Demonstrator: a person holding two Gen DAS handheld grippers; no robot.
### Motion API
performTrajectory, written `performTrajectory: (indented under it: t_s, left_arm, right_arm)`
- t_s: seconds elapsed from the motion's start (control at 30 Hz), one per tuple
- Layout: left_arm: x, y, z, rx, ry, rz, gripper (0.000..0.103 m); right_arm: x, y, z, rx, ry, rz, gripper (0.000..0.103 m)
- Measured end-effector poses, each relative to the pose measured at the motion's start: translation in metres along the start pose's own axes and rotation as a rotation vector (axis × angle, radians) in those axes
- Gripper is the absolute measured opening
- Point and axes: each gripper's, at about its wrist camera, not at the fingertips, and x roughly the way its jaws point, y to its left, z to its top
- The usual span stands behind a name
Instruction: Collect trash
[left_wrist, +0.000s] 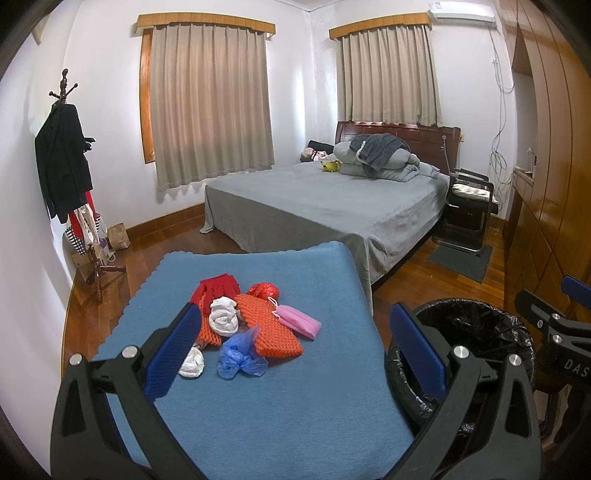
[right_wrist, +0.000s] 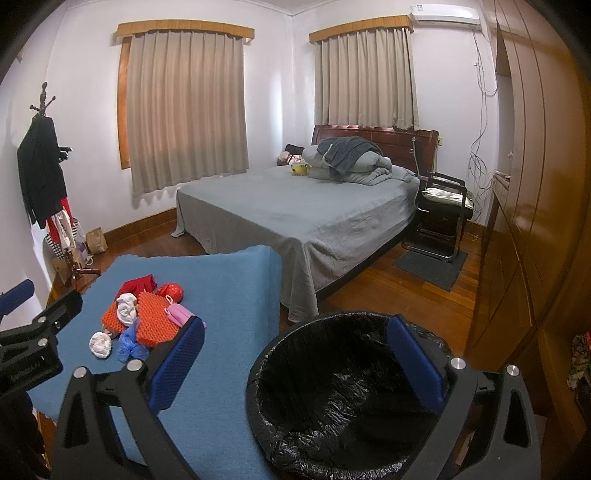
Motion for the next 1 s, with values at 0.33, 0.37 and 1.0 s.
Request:
performTrajectory:
  t_s: [0.33,0.37,1.0]
  left_arm:
    - [0.000,0.000,0.000,0.001,0.000,0.000,0.098]
    - [0.000,0.000,0.000,0.001,0.001,0.000,0.098]
    - [0.000,0.012,-0.007,0.002,0.000,0.002,0.098]
  right_arm:
    - [0.001,0.000,0.000,0.000,0.003,-0.002,0.097]
    - [0.000,0.000,0.000,0.000,0.003,-0.002,0.097]
    - [0.002,-0.003,-0.004,0.006,0.007,-0.004,0.097]
